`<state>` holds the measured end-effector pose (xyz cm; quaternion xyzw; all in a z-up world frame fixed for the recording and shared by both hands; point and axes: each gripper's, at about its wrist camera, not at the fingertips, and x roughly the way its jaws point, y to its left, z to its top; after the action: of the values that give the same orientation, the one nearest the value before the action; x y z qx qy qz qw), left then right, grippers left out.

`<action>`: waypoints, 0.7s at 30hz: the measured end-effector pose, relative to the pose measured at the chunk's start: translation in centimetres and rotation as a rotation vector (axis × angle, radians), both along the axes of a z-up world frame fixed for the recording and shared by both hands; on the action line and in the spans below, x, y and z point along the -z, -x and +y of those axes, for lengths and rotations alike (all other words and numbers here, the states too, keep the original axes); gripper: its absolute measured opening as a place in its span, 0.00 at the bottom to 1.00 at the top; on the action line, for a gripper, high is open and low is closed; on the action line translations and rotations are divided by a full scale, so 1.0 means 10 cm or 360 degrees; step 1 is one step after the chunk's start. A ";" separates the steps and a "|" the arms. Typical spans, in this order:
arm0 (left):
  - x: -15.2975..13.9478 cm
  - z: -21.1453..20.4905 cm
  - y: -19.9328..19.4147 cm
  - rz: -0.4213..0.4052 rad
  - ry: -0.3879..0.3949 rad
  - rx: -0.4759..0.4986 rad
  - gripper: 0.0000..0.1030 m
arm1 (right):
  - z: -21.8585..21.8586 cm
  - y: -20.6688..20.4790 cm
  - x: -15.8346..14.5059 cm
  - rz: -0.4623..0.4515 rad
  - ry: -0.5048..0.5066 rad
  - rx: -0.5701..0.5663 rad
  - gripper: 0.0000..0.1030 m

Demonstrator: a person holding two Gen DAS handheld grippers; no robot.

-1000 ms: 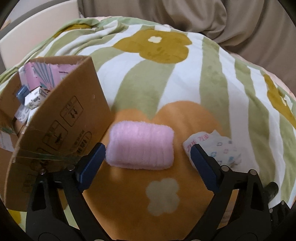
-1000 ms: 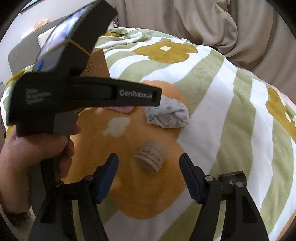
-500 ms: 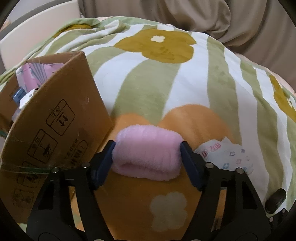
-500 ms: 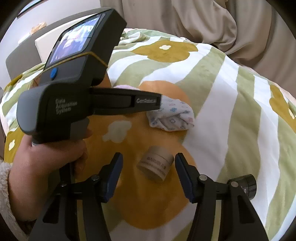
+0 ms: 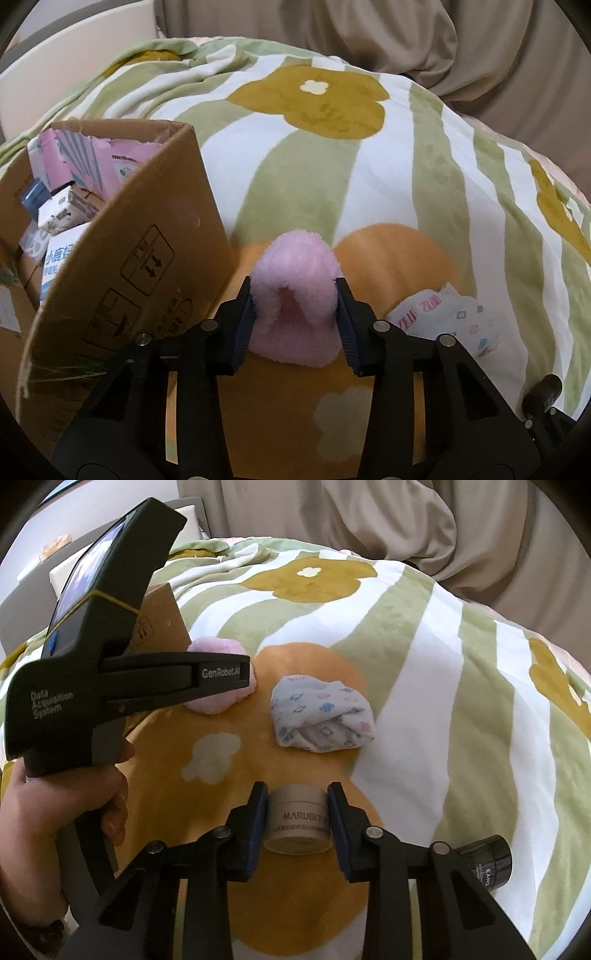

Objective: Organize objects
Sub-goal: 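Grasp the pink fluffy roll with the left tool while the right tool grasps the MARUBI jar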

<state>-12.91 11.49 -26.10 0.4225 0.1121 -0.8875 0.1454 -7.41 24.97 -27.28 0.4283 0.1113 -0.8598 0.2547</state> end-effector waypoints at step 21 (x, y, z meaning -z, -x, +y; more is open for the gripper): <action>-0.41 -0.05 -0.20 0.0093 -0.0055 0.0055 0.33 | 0.07 -0.10 -0.28 0.0037 -0.0005 0.0098 0.30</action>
<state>-10.89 10.99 -21.98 0.4008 0.1242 -0.8998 0.1194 -6.37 25.72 -24.52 0.4219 0.1024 -0.8720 0.2262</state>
